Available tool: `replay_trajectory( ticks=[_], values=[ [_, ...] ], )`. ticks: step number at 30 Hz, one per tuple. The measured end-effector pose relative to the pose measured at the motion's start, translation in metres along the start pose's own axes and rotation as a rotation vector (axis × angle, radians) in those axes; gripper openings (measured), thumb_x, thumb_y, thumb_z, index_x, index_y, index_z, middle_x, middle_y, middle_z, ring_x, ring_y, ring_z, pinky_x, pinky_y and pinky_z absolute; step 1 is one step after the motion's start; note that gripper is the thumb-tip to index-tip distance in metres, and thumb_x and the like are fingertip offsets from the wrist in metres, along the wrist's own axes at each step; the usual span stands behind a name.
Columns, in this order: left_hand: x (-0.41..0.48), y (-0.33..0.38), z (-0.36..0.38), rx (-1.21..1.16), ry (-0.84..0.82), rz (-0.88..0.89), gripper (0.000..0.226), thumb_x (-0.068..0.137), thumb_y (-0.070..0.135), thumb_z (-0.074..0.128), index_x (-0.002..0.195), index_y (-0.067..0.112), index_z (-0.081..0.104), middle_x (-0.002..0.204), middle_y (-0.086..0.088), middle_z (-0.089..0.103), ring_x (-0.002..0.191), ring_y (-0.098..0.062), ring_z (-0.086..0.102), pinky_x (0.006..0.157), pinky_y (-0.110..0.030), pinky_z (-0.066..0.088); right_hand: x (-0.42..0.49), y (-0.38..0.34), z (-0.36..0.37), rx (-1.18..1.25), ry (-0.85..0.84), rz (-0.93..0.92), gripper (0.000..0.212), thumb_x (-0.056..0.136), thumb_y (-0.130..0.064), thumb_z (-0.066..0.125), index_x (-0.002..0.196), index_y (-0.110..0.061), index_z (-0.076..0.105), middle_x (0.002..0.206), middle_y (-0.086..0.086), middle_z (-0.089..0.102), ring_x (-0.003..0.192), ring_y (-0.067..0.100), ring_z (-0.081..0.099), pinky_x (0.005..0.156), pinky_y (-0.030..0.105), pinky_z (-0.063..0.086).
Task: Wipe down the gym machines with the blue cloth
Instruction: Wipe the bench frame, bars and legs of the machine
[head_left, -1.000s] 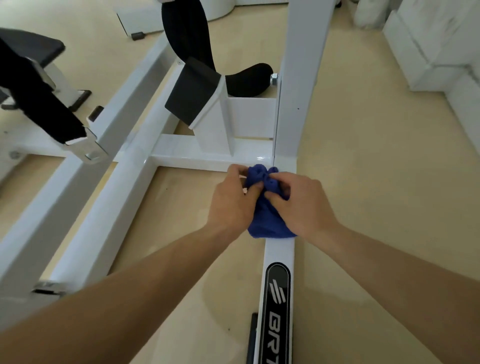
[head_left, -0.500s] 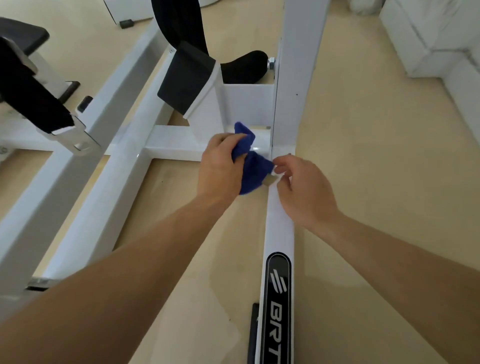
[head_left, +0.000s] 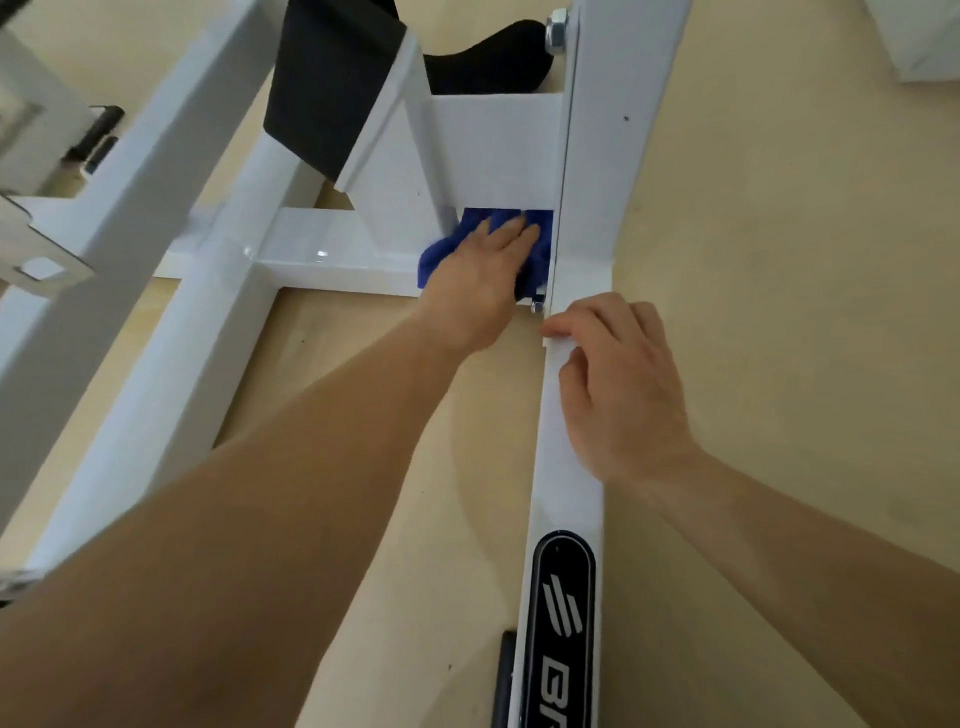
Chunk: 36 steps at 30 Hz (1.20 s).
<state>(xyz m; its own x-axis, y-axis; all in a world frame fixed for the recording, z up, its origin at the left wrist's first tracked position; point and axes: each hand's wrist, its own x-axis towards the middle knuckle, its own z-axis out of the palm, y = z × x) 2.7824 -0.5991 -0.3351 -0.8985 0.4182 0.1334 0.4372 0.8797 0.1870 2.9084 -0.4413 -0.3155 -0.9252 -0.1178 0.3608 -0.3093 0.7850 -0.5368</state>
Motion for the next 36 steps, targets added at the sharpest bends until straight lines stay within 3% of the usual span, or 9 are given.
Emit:
replay_trajectory(
  ticks=[2,10,14,17,19,22,26,30,36],
  values=[
    [0.007,0.005,-0.002,-0.049,0.003,-0.033,0.054,0.087,0.003,0.041,0.14,0.011,0.048,0.143,-0.001,0.048,0.129,-0.025,0.045,0.091,-0.022,0.038,0.0,0.0,0.0,0.003,-0.005,0.002,0.044,0.085,-0.015,0.029,0.11,-0.016,0.066,0.11,-0.002,0.058,0.097,0.023,0.046,0.086,0.037,0.046],
    [-0.026,-0.003,0.008,0.04,0.086,0.04,0.053,0.098,0.009,0.044,0.151,0.013,0.038,0.156,-0.004,0.036,0.142,-0.029,0.036,0.116,-0.039,0.032,-0.001,-0.002,0.002,0.005,0.027,0.029,0.044,0.085,-0.013,0.03,0.109,-0.016,0.066,0.109,-0.001,0.058,0.097,0.023,0.045,0.088,0.036,0.046],
    [-0.009,0.005,0.004,-0.003,0.061,-0.037,0.053,0.096,0.011,0.042,0.148,0.018,0.041,0.153,0.004,0.039,0.139,-0.021,0.039,0.103,-0.029,0.041,-0.003,-0.001,0.003,0.002,0.027,0.033,0.044,0.085,-0.015,0.029,0.109,-0.016,0.066,0.11,-0.001,0.058,0.097,0.022,0.044,0.088,0.034,0.045],
    [-0.025,0.014,-0.004,0.022,0.199,-0.018,0.032,0.088,0.006,0.055,0.116,0.017,0.064,0.116,0.007,0.062,0.096,-0.02,0.062,0.06,-0.03,0.04,-0.007,-0.003,0.002,0.0,0.038,0.032,0.044,0.084,-0.016,0.03,0.109,-0.014,0.067,0.111,-0.001,0.058,0.099,0.019,0.041,0.089,0.033,0.046],
    [-0.034,0.015,-0.011,0.006,0.253,-0.008,0.024,0.083,0.005,0.058,0.103,0.014,0.067,0.102,0.005,0.065,0.08,-0.023,0.062,0.052,-0.032,0.042,-0.01,-0.004,0.001,-0.005,0.039,0.032,0.045,0.084,-0.016,0.03,0.109,-0.014,0.067,0.113,-0.002,0.059,0.101,0.018,0.041,0.091,0.033,0.046],
    [-0.049,0.022,-0.024,-0.069,0.377,0.045,0.025,0.083,0.012,0.055,0.102,0.01,0.072,0.102,-0.003,0.071,0.081,-0.028,0.067,0.062,-0.034,0.055,-0.013,-0.006,0.0,-0.006,0.047,0.045,0.047,0.083,-0.017,0.029,0.11,-0.014,0.067,0.115,-0.002,0.061,0.104,0.019,0.042,0.092,0.031,0.045],
    [-0.042,0.023,-0.061,-0.071,0.565,0.04,0.03,0.088,0.014,0.066,0.118,0.011,0.069,0.123,-0.006,0.066,0.106,-0.026,0.062,0.092,-0.032,0.049,-0.015,-0.008,0.0,-0.016,0.048,0.052,0.047,0.083,-0.018,0.029,0.109,-0.015,0.067,0.115,-0.004,0.06,0.103,0.02,0.043,0.089,0.029,0.046],
    [-0.014,0.025,-0.093,-0.068,0.646,0.005,0.029,0.089,0.016,0.063,0.116,0.009,0.066,0.126,-0.008,0.059,0.111,-0.025,0.057,0.085,-0.033,0.053,-0.014,-0.007,0.0,-0.041,0.049,0.045,0.046,0.083,-0.018,0.029,0.109,-0.016,0.067,0.113,-0.004,0.06,0.102,0.019,0.043,0.085,0.028,0.046],
    [0.004,0.022,-0.068,0.083,0.592,-0.08,0.023,0.08,0.01,0.075,0.102,0.009,0.068,0.109,-0.01,0.06,0.089,-0.028,0.059,0.063,-0.041,0.057,-0.014,-0.008,0.0,-0.028,0.044,0.059,0.047,0.083,-0.02,0.027,0.109,-0.017,0.066,0.114,-0.005,0.06,0.103,0.019,0.043,0.083,0.027,0.047]
  ],
)
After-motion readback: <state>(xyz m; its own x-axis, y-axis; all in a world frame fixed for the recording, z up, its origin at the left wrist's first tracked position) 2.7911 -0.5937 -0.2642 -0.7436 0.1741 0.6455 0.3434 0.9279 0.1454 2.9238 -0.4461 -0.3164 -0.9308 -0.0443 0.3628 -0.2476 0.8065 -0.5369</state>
